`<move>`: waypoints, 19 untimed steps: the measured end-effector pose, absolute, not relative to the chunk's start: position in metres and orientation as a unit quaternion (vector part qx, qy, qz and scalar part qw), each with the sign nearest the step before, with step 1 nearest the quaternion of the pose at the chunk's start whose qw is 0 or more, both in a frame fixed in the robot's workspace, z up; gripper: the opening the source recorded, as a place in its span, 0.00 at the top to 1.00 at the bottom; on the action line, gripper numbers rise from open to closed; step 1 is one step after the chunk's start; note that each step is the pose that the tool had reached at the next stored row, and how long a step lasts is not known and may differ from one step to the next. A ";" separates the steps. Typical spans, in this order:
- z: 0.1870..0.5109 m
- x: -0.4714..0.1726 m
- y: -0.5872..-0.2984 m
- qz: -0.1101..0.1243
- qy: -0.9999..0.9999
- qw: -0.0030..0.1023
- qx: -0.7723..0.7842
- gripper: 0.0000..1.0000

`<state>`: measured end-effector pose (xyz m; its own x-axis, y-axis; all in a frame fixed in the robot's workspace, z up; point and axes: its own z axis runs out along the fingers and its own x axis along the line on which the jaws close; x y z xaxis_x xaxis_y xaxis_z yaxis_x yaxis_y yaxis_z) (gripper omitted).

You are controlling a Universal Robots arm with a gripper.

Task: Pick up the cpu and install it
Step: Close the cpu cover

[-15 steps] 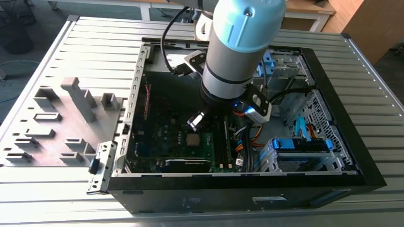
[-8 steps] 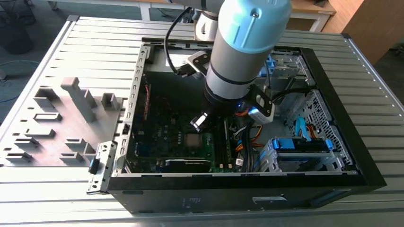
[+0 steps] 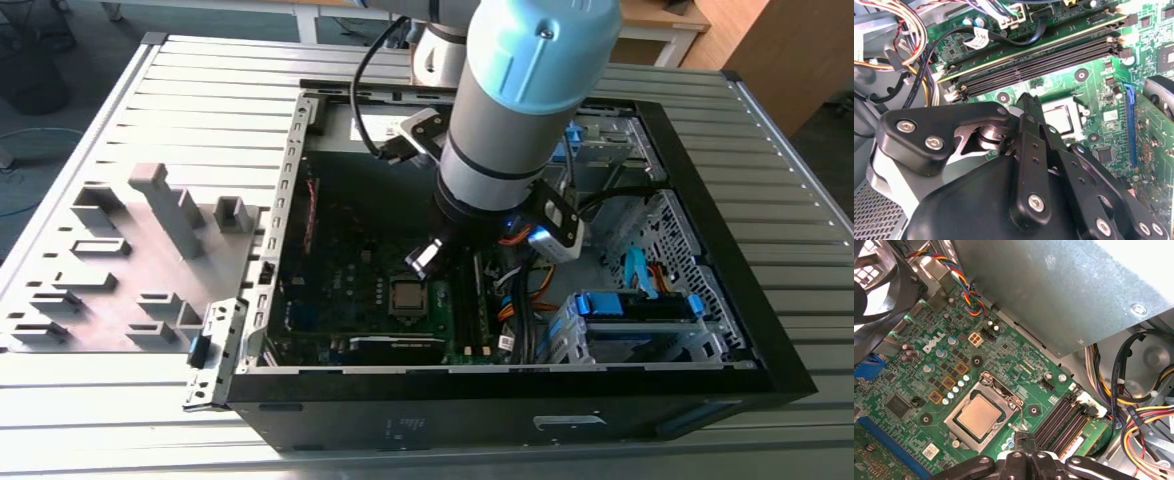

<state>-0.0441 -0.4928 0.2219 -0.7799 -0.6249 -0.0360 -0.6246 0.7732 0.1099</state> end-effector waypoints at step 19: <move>0.218 -0.049 -0.490 -0.057 -0.942 0.002 0.332 0.89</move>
